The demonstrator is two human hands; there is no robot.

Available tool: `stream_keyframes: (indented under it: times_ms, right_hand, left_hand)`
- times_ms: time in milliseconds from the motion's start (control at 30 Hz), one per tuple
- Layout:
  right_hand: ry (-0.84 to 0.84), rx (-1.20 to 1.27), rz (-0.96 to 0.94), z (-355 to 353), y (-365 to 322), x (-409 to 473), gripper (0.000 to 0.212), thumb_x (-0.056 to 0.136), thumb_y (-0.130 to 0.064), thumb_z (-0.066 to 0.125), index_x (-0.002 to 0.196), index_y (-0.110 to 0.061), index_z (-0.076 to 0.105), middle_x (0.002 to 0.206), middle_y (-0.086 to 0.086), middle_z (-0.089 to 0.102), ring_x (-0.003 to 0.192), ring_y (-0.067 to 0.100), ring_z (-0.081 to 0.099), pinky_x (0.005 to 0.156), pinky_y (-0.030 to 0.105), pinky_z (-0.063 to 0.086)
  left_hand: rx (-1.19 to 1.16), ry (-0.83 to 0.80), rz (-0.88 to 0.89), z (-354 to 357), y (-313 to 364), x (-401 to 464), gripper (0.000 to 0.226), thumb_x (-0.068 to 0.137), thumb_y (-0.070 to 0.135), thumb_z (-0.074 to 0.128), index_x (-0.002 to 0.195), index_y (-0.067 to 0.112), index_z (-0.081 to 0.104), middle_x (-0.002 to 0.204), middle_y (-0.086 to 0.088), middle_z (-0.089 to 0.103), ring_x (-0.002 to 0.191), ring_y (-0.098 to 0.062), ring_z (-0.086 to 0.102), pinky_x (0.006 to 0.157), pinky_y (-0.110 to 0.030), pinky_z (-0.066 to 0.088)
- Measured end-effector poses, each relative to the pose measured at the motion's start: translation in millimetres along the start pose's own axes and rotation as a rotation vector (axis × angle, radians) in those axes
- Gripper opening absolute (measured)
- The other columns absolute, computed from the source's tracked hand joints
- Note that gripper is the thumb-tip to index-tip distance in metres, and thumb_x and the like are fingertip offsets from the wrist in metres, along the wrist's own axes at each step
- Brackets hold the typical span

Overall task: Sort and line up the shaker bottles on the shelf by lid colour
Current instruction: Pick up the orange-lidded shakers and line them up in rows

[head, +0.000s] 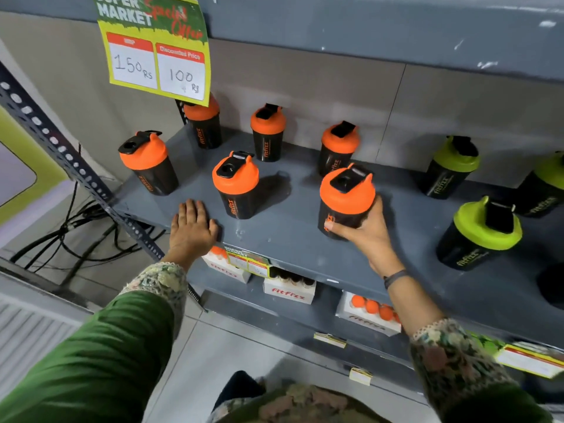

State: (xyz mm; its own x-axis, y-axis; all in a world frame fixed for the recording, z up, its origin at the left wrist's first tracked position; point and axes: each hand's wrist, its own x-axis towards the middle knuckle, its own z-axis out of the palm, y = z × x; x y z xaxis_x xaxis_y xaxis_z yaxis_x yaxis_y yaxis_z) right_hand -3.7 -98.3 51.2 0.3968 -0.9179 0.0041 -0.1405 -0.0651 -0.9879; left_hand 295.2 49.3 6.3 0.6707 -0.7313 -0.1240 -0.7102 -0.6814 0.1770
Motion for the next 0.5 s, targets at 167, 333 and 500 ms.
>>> stream_keyframes:
  times_ms: [167, 333, 500]
  right_hand:
    - [-0.013, 0.015, 0.034, 1, 29, -10, 0.077, 0.045, -0.034, 0.086, 0.106, -0.046, 0.04, 0.119, -0.015, 0.056, 0.117, 0.015, 0.056, 0.104, 0.049, 0.044]
    - [-0.066, -0.037, -0.018, 3, 34, -14, 0.113, 0.044, -0.038, 0.09, 0.136, -0.035, 0.024, 0.143, -0.003, 0.044, 0.132, 0.014, 0.044, 0.112, 0.042, 0.036]
    - [-0.11, -0.04, -0.032, 1, 39, -20, 0.112, 0.061, -0.013, 0.085, 0.147, -0.021, 0.013, 0.151, -0.003, 0.032, 0.137, 0.006, 0.035, 0.111, 0.021, 0.031]
  left_hand:
    - [0.018, 0.021, -0.005, 2, 0, 1, 0.062, 0.097, 0.037, 0.023, 0.146, 0.008, 0.0, 0.157, -0.017, -0.004, 0.144, -0.03, -0.004, 0.118, -0.042, 0.0]
    - [0.016, 0.028, -0.002, 3, 0, 1, 0.062, 0.097, 0.037, 0.023, 0.147, 0.008, -0.001, 0.157, -0.017, -0.004, 0.144, -0.03, -0.005, 0.118, -0.042, -0.001]
    - [0.012, 0.059, -0.002, 5, -1, 1, 0.062, 0.097, 0.036, 0.024, 0.147, 0.009, 0.001, 0.157, -0.017, -0.002, 0.144, -0.03, -0.003, 0.117, -0.042, -0.001]
